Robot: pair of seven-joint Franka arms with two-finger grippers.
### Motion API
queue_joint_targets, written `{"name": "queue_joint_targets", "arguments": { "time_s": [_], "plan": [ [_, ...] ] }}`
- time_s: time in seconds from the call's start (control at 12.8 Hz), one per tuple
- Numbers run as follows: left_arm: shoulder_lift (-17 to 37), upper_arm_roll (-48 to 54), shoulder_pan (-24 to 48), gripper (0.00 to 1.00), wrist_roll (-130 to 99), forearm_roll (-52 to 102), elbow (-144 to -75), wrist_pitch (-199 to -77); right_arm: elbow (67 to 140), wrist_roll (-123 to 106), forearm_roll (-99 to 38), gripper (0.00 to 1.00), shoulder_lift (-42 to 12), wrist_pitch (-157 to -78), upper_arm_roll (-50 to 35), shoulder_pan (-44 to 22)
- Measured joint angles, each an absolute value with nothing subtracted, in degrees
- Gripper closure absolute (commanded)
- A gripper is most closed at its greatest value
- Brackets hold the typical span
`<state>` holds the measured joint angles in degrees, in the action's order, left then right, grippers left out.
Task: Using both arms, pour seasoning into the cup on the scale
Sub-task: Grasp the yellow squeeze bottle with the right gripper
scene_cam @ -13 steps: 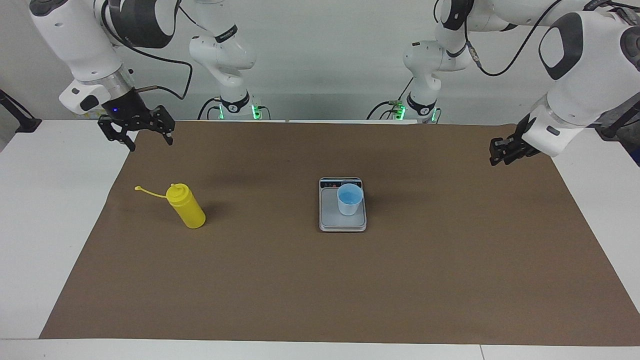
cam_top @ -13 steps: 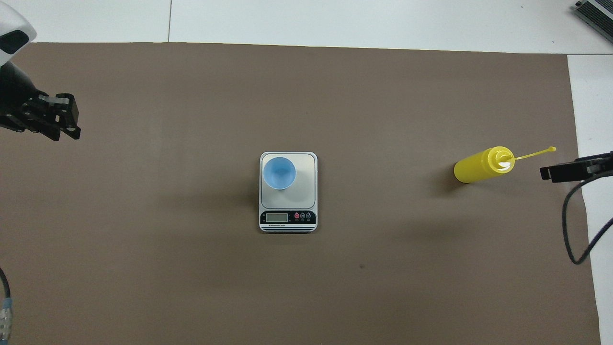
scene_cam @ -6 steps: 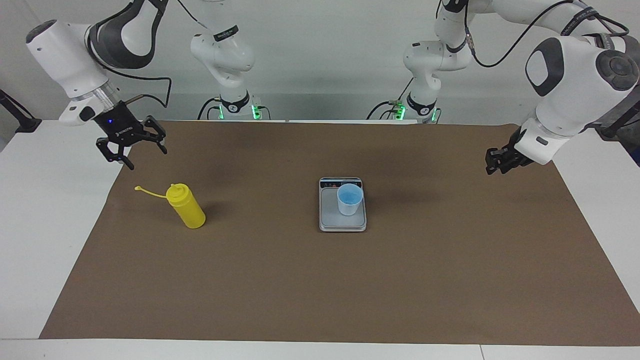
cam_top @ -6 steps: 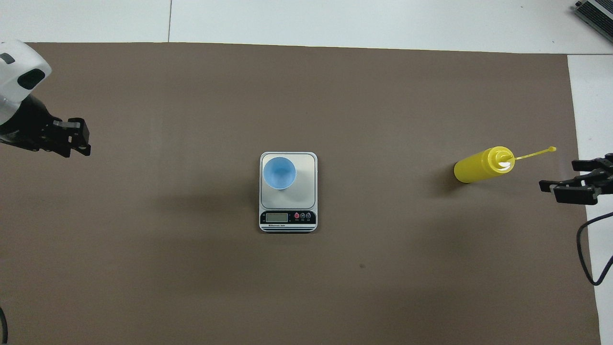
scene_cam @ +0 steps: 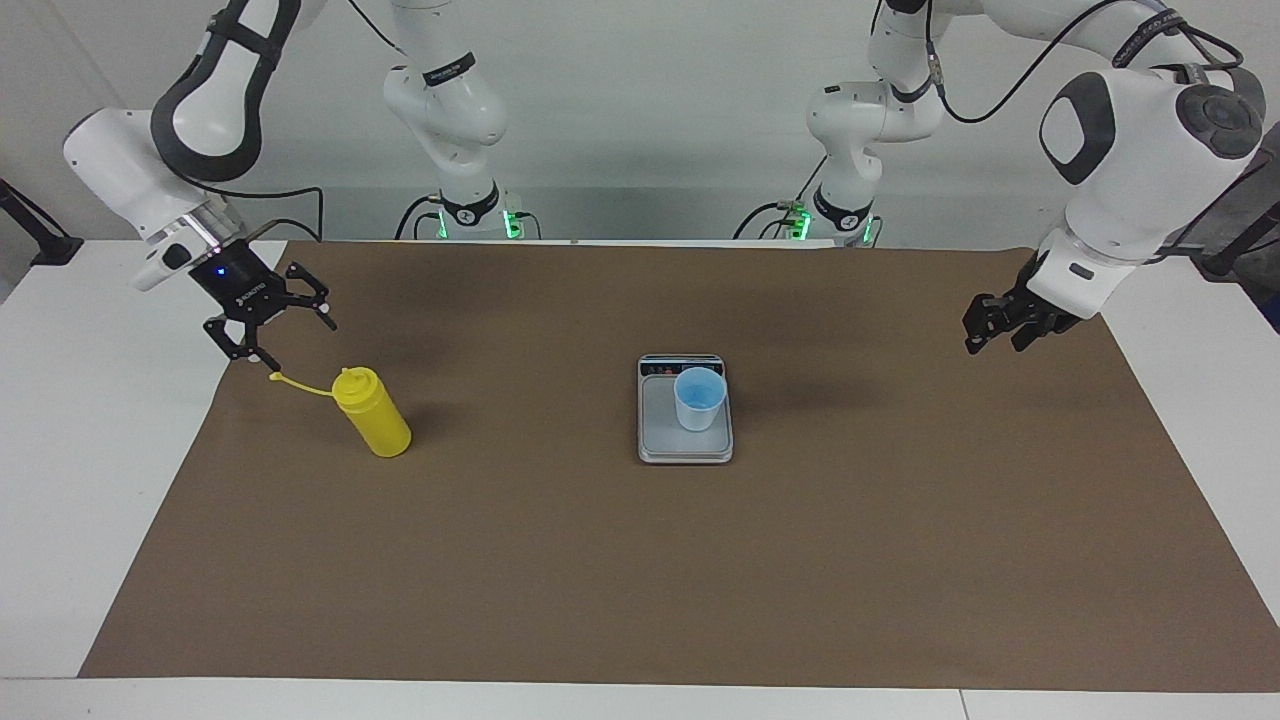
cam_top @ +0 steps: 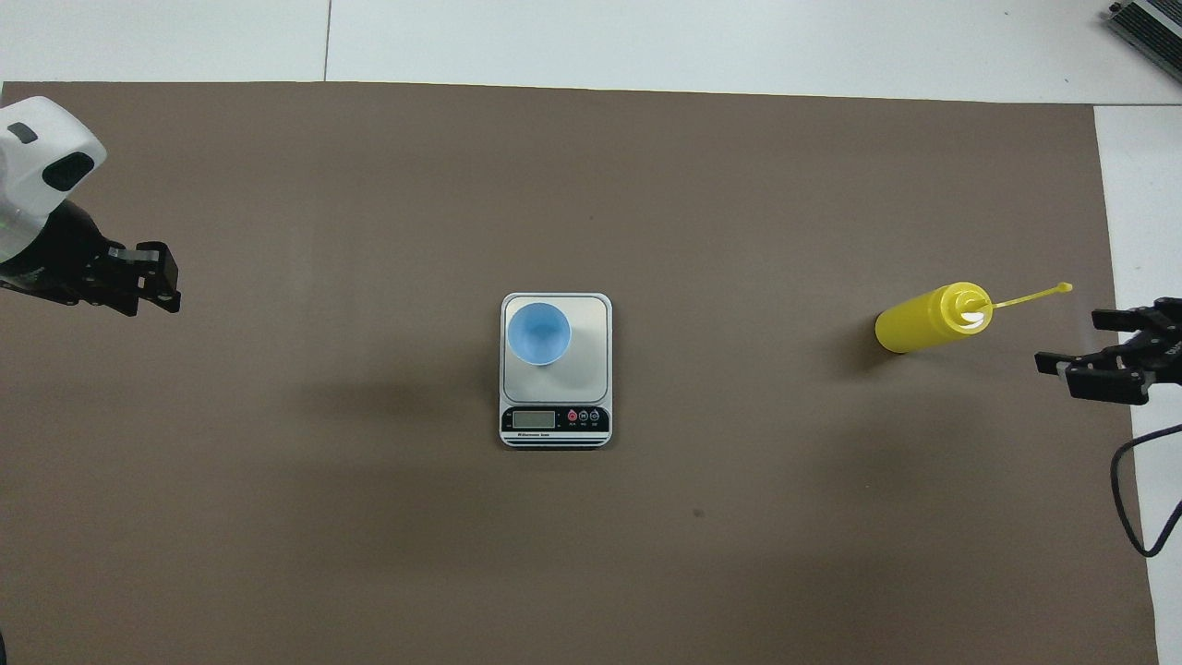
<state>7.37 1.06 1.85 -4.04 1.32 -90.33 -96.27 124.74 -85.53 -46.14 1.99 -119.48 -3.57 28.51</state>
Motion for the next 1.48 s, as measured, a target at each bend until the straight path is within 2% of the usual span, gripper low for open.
{"name": "queue_joint_targets", "arguments": {
  "time_s": [0.31,0.55,0.7,1.17,1.4,1.48],
  "plan": [
    [4.5,0.9,1.8,0.14,-4.1,1.3,-90.2,-97.0,125.1,-97.2,-56.5,0.00,-3.4,-119.4,-3.6,28.9],
    [0.8,0.8,1.2,0.12,-4.1,1.3,-90.1,-96.6,126.8,-105.1,-62.9,0.00,-5.2,-119.3,-3.8,28.7],
    [-0.4,0.8,0.4,0.00,-4.1,1.3,-89.4,-96.1,127.8,-110.6,-65.8,0.00,-6.6,-119.1,-4.0,28.6],
    [-0.1,1.5,0.5,0.00,-4.0,1.3,-89.6,-96.0,127.9,-116.2,-76.1,0.00,-13.3,-119.1,-4.0,25.7],
    [-0.1,1.5,0.5,0.00,-3.9,1.3,-89.7,-95.5,126.7,-116.8,-77.4,0.00,-14.6,-119.1,-4.0,24.6],
    [-0.1,1.4,0.5,0.00,-3.9,1.3,-89.7,-95.3,126.4,-116.8,-77.4,0.25,-14.6,-119.1,-4.0,24.5]
  ]
}}
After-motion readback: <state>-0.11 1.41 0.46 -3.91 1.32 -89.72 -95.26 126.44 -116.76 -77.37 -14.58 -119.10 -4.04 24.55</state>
